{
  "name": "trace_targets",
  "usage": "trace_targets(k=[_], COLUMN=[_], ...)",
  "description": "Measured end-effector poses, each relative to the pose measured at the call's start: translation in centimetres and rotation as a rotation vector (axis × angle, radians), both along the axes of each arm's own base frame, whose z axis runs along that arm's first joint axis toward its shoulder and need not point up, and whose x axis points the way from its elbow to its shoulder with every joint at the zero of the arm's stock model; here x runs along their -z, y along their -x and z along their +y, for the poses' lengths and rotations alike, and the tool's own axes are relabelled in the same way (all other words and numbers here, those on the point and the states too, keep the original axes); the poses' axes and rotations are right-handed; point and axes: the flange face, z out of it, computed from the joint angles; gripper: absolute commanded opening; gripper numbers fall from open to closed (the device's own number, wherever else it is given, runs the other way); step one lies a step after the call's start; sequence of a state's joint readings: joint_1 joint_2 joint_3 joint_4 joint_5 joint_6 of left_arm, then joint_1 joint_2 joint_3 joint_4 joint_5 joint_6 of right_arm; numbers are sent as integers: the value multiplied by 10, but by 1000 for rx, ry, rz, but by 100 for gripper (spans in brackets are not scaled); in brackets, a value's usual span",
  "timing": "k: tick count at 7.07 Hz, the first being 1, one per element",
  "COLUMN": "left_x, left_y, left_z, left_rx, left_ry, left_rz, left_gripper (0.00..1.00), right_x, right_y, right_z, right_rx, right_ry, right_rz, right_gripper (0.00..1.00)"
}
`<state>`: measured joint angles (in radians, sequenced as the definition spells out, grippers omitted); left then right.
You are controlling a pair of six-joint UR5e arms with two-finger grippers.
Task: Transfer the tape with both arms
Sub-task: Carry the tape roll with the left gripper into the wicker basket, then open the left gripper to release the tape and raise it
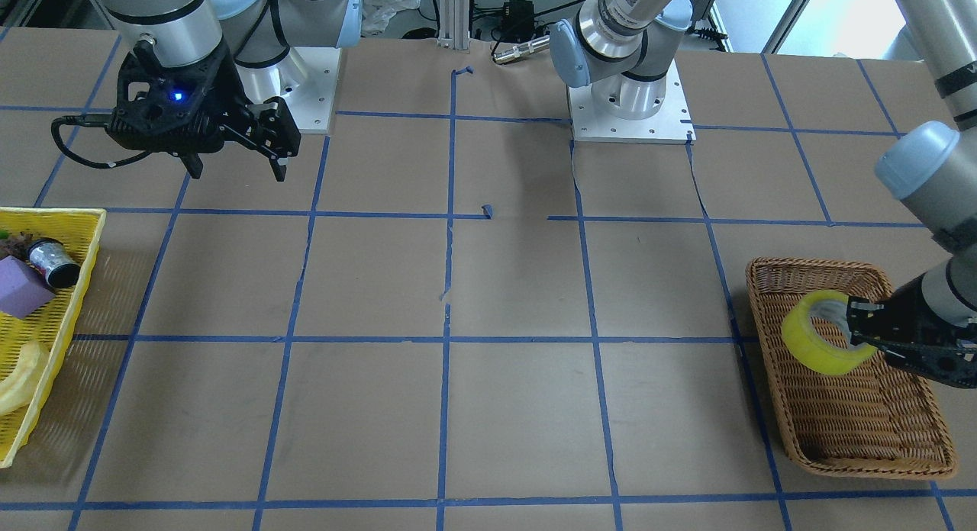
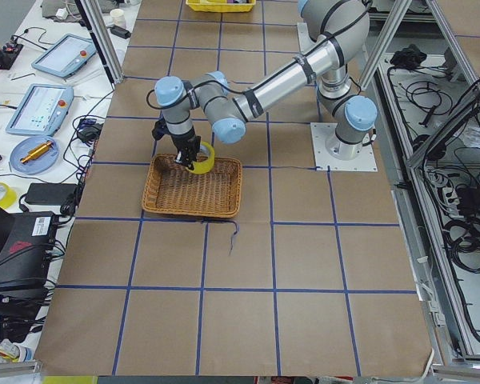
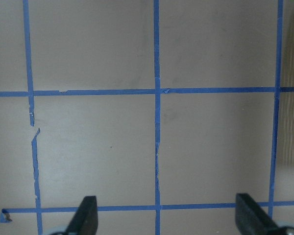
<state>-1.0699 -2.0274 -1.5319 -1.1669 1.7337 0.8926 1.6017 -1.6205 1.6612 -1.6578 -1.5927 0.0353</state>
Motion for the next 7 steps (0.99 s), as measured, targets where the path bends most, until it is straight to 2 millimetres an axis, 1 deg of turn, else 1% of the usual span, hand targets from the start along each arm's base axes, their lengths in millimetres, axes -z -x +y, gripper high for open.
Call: trace_targets(k=[1,2,3,4,5,6,7], left_x=[28,46,52,43,19,-20,-70], left_y=[-25,-34,-37,-33,-16,17,67], left_z=[1,3,3,3,6,12,22], left_rx=[-33,-66,-88,-89,-95,-136,-209], left_ry=[-10,-25,-33,-39,-58,-83,-106], left_rz=[11,21,22,22,30,41,47], left_gripper=[89,93,93,93,93,93,93], right_x=[0,1,2,2,2,0,-1], right_y=[0,0,0,0,0,0,0], right_z=[0,0,0,0,0,0,0], right_rx=[1,1,2,7,17,22,24], right_ry=[0,-1,-3,-3,-2,1,4], right_rz=[-2,-2,-2,-2,-2,-3,-6], right_gripper=[100,100,100,100,100,100,100])
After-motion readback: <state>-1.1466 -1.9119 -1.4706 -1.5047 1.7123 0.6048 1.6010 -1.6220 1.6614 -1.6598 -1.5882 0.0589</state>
